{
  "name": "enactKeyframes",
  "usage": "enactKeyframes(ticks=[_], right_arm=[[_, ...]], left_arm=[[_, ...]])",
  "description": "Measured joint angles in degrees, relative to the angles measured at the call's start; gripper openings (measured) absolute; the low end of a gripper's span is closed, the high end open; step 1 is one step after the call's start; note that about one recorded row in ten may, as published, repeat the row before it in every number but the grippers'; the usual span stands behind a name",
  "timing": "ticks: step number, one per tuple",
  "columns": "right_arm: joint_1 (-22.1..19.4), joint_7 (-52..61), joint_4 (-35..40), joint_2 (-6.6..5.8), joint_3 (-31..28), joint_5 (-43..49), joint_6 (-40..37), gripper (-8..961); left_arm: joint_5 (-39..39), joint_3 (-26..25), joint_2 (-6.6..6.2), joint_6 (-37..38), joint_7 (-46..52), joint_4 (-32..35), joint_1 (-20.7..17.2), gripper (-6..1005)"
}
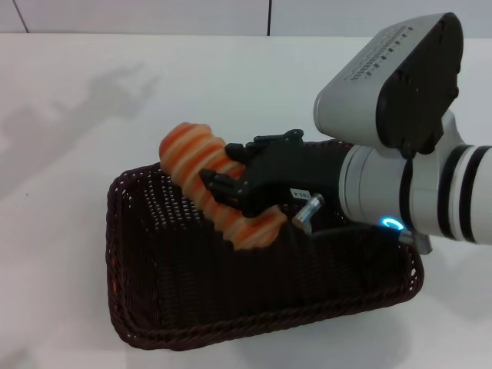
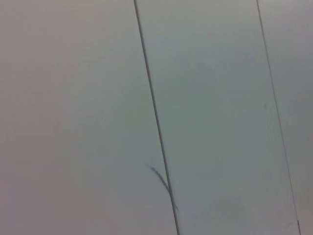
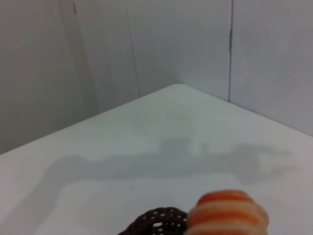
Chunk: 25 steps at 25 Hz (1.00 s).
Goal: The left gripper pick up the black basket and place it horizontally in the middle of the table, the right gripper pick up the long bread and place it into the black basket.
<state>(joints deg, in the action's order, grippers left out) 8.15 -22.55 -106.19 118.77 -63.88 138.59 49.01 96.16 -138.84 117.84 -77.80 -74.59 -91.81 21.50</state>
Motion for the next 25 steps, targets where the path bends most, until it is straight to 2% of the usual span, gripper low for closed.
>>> enactKeyframes(ticks=[5, 12, 17, 20, 22, 25], right_arm=[[0.0, 0.0, 0.5, 0.05, -1.6, 0.2, -0.4, 485], [-0.2, -2.6, 1.7, 0.14, -2.7, 0.5, -3.3, 630], [-2.3, -3.8, 4.2, 0.01, -7.7, 2.8, -12.4, 651], [-5.6, -6.6, 5.5, 0.16, -10.2, 3.2, -21.4, 651], [-7.0, -7.6, 6.6, 0.17, -11.2, 3.3, -26.6, 651], [-8.2, -8.3, 10.2, 0.16, -12.9, 3.4, -35.5, 651]], left_arm=[[-0.5, 0.0, 0.09, 0.2, 0.0, 1.1, -0.3, 375], [-3.1, 0.0, 0.22, 1.1, -1.4, 5.3, -1.2, 375], [-9.7, 0.1, 0.26, 1.8, -6.6, 14.0, -1.9, 375], [-12.3, 0.1, 0.27, 2.1, -8.9, 17.4, -2.1, 375], [-15.8, -0.6, 0.22, 2.6, -12.9, 22.6, -2.3, 375], [-17.3, -1.0, 0.23, 3.2, -15.4, 25.7, -2.2, 375]])
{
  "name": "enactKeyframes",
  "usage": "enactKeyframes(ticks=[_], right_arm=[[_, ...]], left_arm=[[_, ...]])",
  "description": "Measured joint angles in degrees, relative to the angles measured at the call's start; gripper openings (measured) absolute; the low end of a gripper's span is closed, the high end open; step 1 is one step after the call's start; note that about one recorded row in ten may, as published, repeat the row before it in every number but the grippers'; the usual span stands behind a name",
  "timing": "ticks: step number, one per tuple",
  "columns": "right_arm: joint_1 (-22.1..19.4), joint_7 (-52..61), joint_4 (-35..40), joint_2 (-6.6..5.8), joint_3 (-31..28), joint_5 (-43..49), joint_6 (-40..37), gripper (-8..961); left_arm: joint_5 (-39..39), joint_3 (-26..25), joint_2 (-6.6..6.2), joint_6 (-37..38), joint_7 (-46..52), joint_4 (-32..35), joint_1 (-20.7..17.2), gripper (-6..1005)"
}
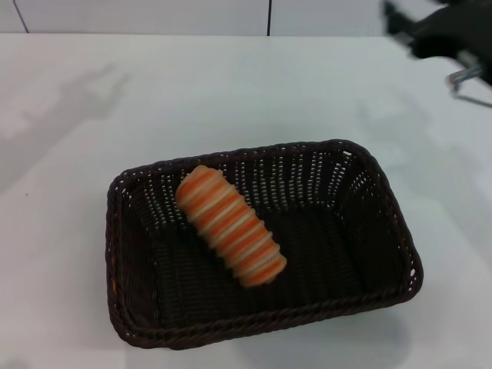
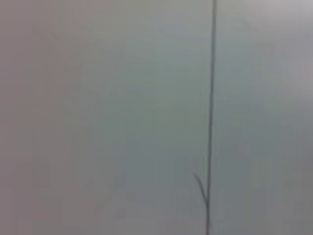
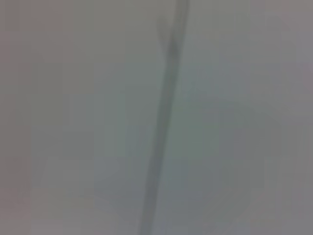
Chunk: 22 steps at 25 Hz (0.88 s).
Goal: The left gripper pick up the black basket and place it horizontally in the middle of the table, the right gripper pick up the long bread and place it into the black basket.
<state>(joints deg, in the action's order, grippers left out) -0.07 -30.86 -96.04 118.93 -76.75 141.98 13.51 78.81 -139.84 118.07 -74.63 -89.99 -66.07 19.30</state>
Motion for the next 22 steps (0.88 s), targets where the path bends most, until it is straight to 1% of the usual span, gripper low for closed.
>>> enactKeyframes(ticks=[5, 7, 8, 12, 15, 19, 22], right_arm=[[-0.9, -0.3, 8.9, -0.01, -0.5, 0.0, -18.3, 651], [-1.1, -0.3, 13.0, -0.02, -0.2, 0.0, -25.9, 651], [-1.1, -0.2, 14.9, -0.01, 0.0, 0.0, -29.5, 651], [-0.8, 1.0, 21.8, 0.05, 1.1, -0.3, -42.2, 651], [-0.2, 1.8, 26.6, 0.12, 2.4, -0.3, -51.3, 651], [0.3, 2.3, 31.0, 0.14, 2.8, -0.3, -58.8, 651], [0.2, 2.3, 33.1, 0.15, 2.5, -0.4, -61.7, 651]], left_arm=[[-4.1, -1.0, -0.06, 1.3, -6.2, 6.4, 0.2, 375], [-6.5, -2.4, -0.06, 1.6, -9.5, 10.2, 0.6, 375], [-7.0, -2.7, -0.06, 1.6, -10.1, 11.0, 0.7, 375], [-10.5, -4.3, -0.05, 1.5, -16.0, 17.2, 1.1, 375], [-13.3, -4.5, -0.03, 1.2, -21.4, 21.3, 1.1, 375], [-17.6, -4.7, -0.03, 1.0, -29.3, 26.5, 1.0, 375], [-20.1, -6.0, 0.0, 0.4, -33.6, 30.0, 0.9, 375]])
